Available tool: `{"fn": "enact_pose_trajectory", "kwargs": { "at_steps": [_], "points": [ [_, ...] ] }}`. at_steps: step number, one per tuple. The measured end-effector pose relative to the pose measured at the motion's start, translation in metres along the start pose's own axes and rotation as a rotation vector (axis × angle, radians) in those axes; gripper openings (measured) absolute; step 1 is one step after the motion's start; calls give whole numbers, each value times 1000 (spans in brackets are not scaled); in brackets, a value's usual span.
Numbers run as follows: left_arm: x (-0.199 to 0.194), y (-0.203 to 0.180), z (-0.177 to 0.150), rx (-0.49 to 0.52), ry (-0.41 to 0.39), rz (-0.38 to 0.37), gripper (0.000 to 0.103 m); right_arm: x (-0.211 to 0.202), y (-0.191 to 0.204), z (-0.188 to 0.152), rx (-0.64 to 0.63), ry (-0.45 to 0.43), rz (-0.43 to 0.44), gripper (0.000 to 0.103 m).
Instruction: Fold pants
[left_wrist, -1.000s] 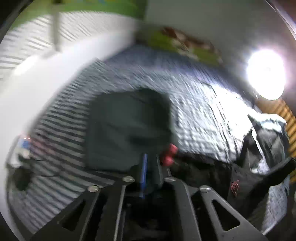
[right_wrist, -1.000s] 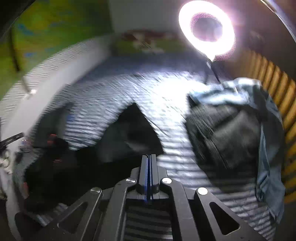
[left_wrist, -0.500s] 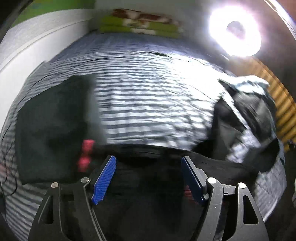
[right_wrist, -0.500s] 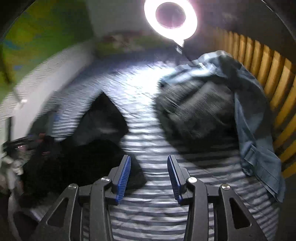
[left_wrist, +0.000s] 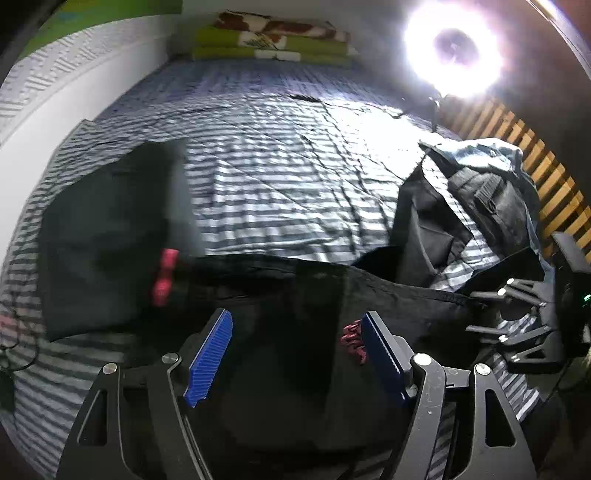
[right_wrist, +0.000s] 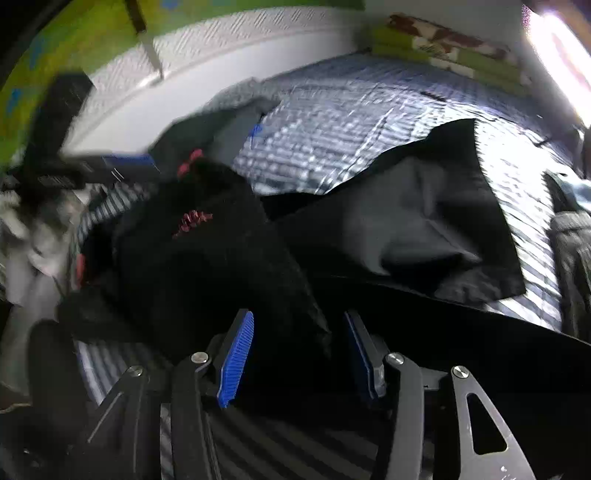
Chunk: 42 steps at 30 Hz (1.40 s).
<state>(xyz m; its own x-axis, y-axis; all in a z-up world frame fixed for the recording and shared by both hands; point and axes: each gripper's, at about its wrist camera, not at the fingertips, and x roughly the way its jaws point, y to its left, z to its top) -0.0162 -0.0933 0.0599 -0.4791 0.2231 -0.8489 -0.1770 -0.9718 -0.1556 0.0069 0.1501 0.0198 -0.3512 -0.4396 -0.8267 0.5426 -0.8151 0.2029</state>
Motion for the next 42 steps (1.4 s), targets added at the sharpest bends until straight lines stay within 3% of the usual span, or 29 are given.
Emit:
{"fn": "enact_pose_trajectory", "kwargs": {
  "at_steps": [2, 4, 8, 11, 13, 16, 18, 20, 23, 25, 28, 32, 35, 37, 38, 40, 42],
  "points": [
    [-11, 6, -1, -18, -9, -16, 80, -3, 14, -1, -11, -17, 31, 9],
    [-20, 6, -2, -34, -14, -45, 84, -25, 40, -9, -72, -103, 27, 8],
    [-23, -16, -3, -29, 27, -155, 88, -56, 87, -30, -208, -170, 10, 0],
    [-19, -30, -5, -61, 84, -259, 89, -71, 125, -44, -360, -212, -88, 0],
    [-24, -42, -8, -14, 64, -210, 89, -73, 133, -45, -394, -198, -100, 0],
    [-32, -42, -11, 20, 44, -168, 89, -69, 116, -39, -345, -157, -115, 4],
    [-39, -27, -12, 2, 22, -125, 89, -62, 91, -30, -246, -141, -133, 28],
    [-41, 1, -11, -29, 6, -63, 89, -47, 66, -15, -161, -122, -92, 44],
    [-35, 45, -8, -34, -9, 91, 89, -7, 43, 7, -97, -60, -125, 44],
    [-26, 79, -7, -78, 18, 117, 92, 14, 30, 15, -51, -6, -92, 44],
    [-6, 117, -3, -148, 55, 105, 93, 28, 25, 16, -24, 27, 19, 44],
    [35, 150, 7, -223, 98, 83, 93, 34, 30, 11, -67, 62, 25, 44],
    [59, 156, 11, -266, 116, 22, 93, 32, 29, 2, -77, 92, 33, 44],
    [72, 147, 11, -247, 128, 28, 93, 27, 28, -4, -78, 102, 33, 44],
    [76, 141, 10, -226, 129, 58, 91, 25, 26, -6, -71, 107, 35, 43],
    [78, 127, 7, -170, 116, 89, 79, 20, 24, -9, -61, 101, 32, 40],
    [75, 114, 2, -105, 103, 138, 62, 17, 24, -11, -51, 96, -2, 26]
  ]
}}
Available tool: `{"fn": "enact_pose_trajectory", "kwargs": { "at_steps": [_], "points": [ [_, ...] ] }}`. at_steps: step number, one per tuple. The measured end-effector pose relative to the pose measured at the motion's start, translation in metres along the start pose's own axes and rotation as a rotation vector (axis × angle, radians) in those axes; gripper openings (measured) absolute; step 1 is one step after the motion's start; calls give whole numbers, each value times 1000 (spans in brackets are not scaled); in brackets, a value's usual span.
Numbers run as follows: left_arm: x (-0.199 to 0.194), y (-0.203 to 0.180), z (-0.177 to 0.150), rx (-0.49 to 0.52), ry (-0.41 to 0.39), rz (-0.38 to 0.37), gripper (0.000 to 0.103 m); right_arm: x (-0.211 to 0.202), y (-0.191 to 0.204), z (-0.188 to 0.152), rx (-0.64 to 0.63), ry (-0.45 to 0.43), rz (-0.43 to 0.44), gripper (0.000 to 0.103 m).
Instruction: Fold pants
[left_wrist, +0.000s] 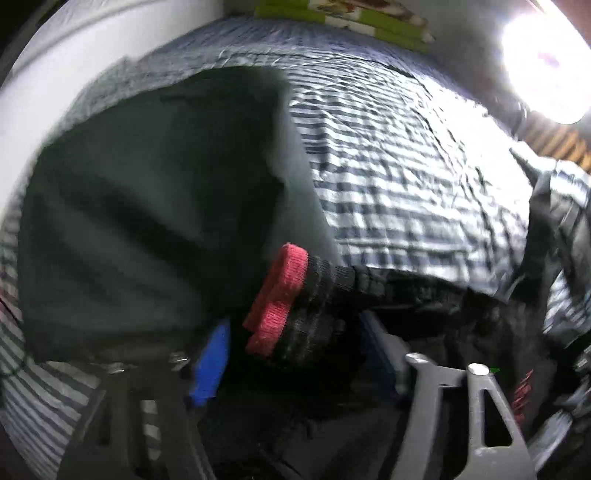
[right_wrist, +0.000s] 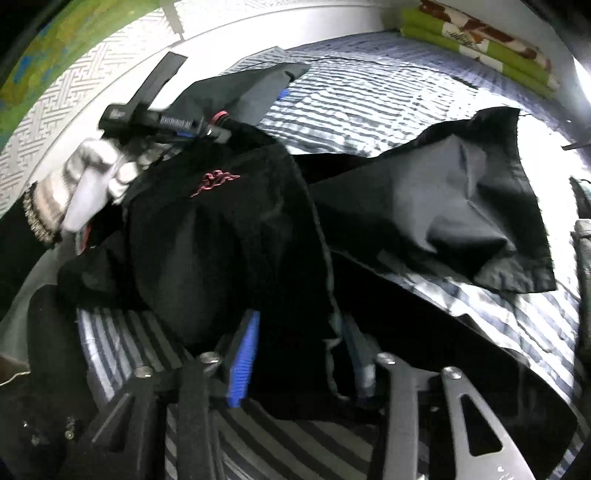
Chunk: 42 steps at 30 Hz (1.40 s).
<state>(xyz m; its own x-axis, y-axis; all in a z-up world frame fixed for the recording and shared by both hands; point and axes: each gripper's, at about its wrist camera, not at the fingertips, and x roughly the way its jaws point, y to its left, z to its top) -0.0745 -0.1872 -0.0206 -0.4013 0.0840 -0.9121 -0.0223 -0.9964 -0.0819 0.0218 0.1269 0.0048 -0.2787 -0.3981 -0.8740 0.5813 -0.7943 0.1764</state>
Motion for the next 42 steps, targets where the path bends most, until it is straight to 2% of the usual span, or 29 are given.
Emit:
{"fn": "enact_pose_trajectory", "kwargs": {
  "at_steps": [1, 2, 3, 4, 8, 9, 10, 14, 15, 18, 20, 23, 24, 26, 27, 28, 29, 32, 34, 35, 36, 37, 39, 41, 42],
  "points": [
    [-4, -5, -4, 28, -8, 18, 54, -1, 0, 1, 6, 0, -7, 21],
    [-8, -7, -6, 31, -16, 27, 52, -2, 1, 1, 11, -5, -15, 12],
    [-12, -9, -8, 30, -27, 30, 44, -3, 2, 1, 13, -13, -26, 8],
    [-23, -10, -12, 28, -45, 23, 36, -6, 4, 1, 14, -24, -35, 6],
    [-71, -11, -28, 2, -127, 1, 27, -24, 19, 2, -18, -80, -90, 3],
    [-88, -9, -33, -16, -155, -14, 21, -28, 23, 1, -27, -91, -104, 2],
    [-97, -8, -34, -31, -172, -24, 19, -36, 27, 1, -36, -109, -124, 2],
    [-186, 13, -52, -98, -353, -74, 19, -81, 47, 9, -86, -221, -197, 2],
    [-198, 16, -53, -106, -375, -74, 19, -92, 51, 14, -108, -249, -215, 2],
    [-242, 30, -52, -118, -469, -27, 19, -120, 66, 47, -175, -329, -259, 2],
    [-260, 47, -46, -155, -509, 8, 19, -121, 71, 89, -215, -368, -300, 2],
    [-257, 78, -29, -222, -517, 94, 19, -97, 63, 159, -210, -388, -305, 3],
    [-251, 89, -25, -237, -506, 123, 19, -78, 54, 188, -214, -368, -302, 12],
    [-222, 115, -13, -309, -436, 184, 19, -52, 34, 225, -139, -358, -307, 32],
    [-210, 122, -7, -313, -409, 222, 20, -44, 23, 237, -89, -357, -307, 33],
    [-186, 134, 0, -318, -348, 310, 21, -39, 11, 245, -37, -362, -302, 34],
    [-174, 139, 2, -315, -316, 344, 24, -39, -4, 246, 21, -384, -279, 35],
    [-138, 155, 8, -322, -225, 353, 27, -54, -46, 218, 147, -424, -199, 43],
    [-139, 151, -2, -320, -238, 360, 34, -69, -80, 185, 242, -454, -188, 52],
    [-146, 144, -8, -303, -265, 337, 38, -74, -101, 160, 312, -464, -185, 53],
    [-147, 137, -9, -284, -272, 306, 47, -77, -117, 138, 361, -459, -187, 54],
    [-150, 131, -12, -252, -276, 264, 55, -75, -135, 117, 409, -439, -190, 54],
    [-158, 94, -25, -140, -280, 201, 62, -66, -171, 78, 512, -391, -189, 55],
    [-158, 44, -44, 10, -264, 123, 68, -50, -204, 36, 644, -332, -141, 56],
    [-157, 20, -52, 74, -249, 83, 72, -45, -214, 28, 670, -316, -121, 56]
  ]
}}
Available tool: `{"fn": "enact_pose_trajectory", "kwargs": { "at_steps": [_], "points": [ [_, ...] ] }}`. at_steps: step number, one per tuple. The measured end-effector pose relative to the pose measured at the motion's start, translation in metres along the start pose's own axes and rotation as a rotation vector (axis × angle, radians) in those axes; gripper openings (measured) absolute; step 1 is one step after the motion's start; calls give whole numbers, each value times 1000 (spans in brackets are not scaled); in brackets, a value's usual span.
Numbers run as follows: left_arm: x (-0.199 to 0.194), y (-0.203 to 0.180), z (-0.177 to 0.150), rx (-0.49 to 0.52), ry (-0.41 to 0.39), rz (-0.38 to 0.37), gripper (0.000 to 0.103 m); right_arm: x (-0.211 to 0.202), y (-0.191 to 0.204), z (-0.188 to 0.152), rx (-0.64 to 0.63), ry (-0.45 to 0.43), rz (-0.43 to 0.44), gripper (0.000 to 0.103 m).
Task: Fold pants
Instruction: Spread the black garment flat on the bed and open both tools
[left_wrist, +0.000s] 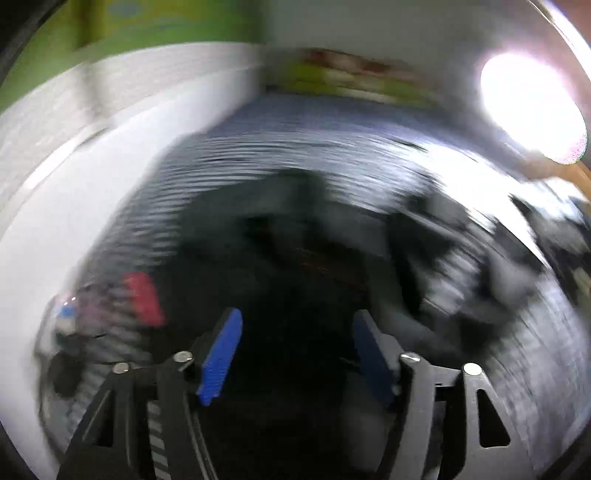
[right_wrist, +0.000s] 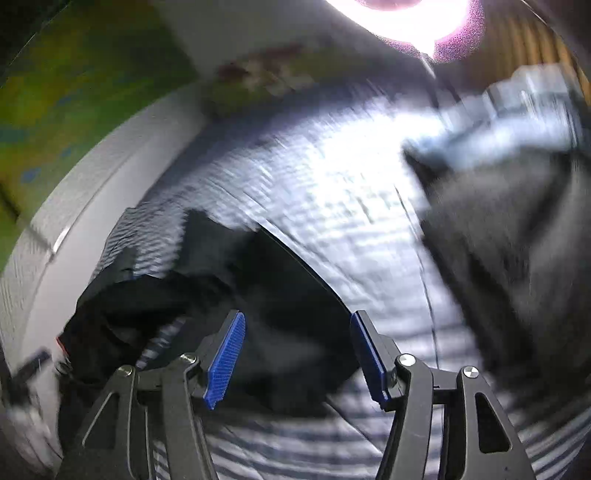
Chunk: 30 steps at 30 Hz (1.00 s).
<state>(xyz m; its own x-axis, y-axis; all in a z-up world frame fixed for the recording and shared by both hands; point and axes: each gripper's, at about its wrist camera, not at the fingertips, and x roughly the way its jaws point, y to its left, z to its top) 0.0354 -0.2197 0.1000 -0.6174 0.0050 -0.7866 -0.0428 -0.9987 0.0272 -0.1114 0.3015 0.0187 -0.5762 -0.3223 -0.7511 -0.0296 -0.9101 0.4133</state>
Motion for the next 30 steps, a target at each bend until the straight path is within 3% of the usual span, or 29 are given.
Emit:
{"fn": "enact_pose_trajectory", "kwargs": {
  "at_steps": [2, 5, 8, 10, 11, 12, 14, 15, 16, 18, 23, 27, 30],
  "points": [
    [-3, -62, -17, 161, 34, -86, 73, 17, -15, -9, 17, 40, -14, 56],
    [5, -135, -33, 350, 91, -152, 73, 38, -17, -12, 7, 62, -35, 57],
    [30, -176, -37, 446, 140, -137, 73, 56, -10, -13, 3, 93, 30, 57],
    [58, -183, -34, 452, 176, -99, 73, 62, -5, -17, 0, 98, 45, 57],
    [68, -183, -33, 453, 187, -79, 73, 64, 0, -17, 11, 100, 42, 50],
    [78, -181, -34, 448, 196, -51, 71, 64, 1, -20, 20, 99, 51, 35],
    [96, -172, -36, 400, 223, -29, 53, 60, 5, -20, 29, 90, 53, 10],
    [99, -171, -38, 403, 232, -18, 33, 55, 7, -21, 28, 80, 43, 3],
    [97, -169, -39, 403, 236, -8, 15, 43, 7, -22, 26, 58, 47, 3],
    [85, -163, -43, 386, 233, -29, 3, 17, 8, -24, 35, 16, 68, 3],
    [19, -155, -46, 335, 183, -140, 1, -72, 1, -38, 71, -77, 83, 3],
    [-42, -158, -62, 316, 166, -255, 1, -153, -15, -70, 83, -145, 36, 3],
    [-72, -160, -87, 306, 213, -372, 10, -196, -32, -104, 101, -145, -69, 4]
  ]
}}
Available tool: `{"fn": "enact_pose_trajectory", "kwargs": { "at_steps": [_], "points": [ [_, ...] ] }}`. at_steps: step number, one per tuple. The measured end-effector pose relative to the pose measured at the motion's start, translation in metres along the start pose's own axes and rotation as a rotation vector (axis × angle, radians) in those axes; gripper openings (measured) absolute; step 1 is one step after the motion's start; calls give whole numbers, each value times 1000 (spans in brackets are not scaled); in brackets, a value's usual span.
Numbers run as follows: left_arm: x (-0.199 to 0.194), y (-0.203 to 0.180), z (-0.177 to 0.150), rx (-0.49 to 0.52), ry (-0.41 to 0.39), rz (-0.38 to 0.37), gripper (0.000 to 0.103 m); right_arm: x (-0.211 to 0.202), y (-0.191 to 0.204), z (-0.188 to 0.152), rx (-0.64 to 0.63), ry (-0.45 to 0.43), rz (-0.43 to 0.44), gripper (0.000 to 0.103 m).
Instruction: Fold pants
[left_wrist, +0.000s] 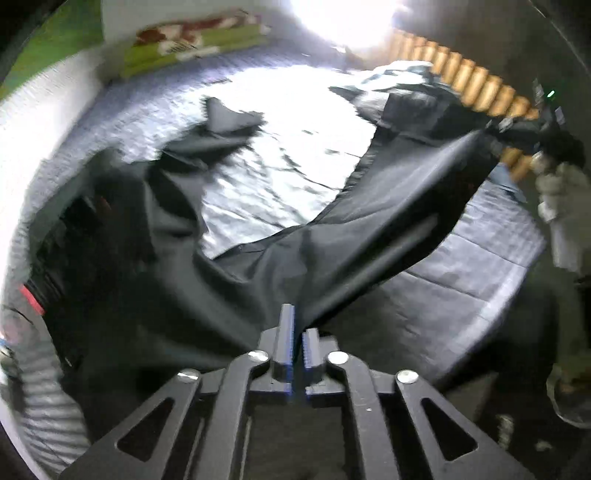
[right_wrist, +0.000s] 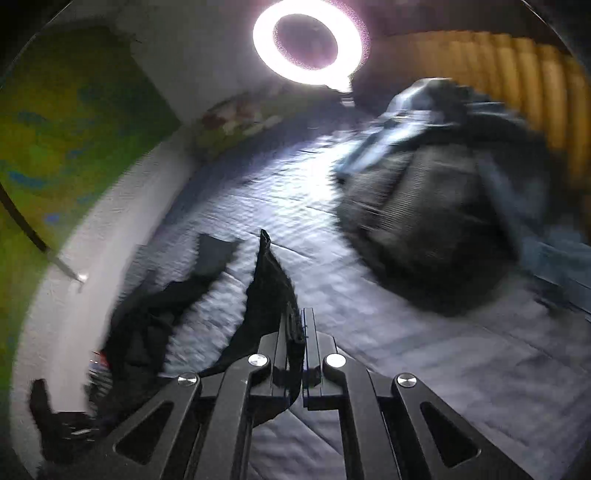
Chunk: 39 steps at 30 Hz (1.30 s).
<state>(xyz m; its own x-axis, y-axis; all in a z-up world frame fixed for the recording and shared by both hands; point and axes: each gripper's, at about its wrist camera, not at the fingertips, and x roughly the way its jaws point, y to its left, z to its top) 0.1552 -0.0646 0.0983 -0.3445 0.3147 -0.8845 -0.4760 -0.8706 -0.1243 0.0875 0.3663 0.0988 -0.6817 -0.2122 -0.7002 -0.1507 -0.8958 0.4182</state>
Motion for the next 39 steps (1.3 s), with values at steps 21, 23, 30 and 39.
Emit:
{"fn": "enact_pose_trajectory", "kwargs": {
  "at_steps": [21, 23, 30, 39],
  "points": [
    [-43, 214, -142, -711, -107, 153, 87, 30, 60, -65, -364, 170, -44, 41],
    [-24, 217, -140, -720, -87, 92, 87, 48, 59, -62, -424, 165, -106, 49],
    [-6, 201, -129, -647, -78, 124, 49, 125, -1, -33, -372, 287, -283, 49],
    [-29, 172, -112, -561, -51, 158, 5, 148, 1, -44, -346, 318, -193, 3]
  ]
}}
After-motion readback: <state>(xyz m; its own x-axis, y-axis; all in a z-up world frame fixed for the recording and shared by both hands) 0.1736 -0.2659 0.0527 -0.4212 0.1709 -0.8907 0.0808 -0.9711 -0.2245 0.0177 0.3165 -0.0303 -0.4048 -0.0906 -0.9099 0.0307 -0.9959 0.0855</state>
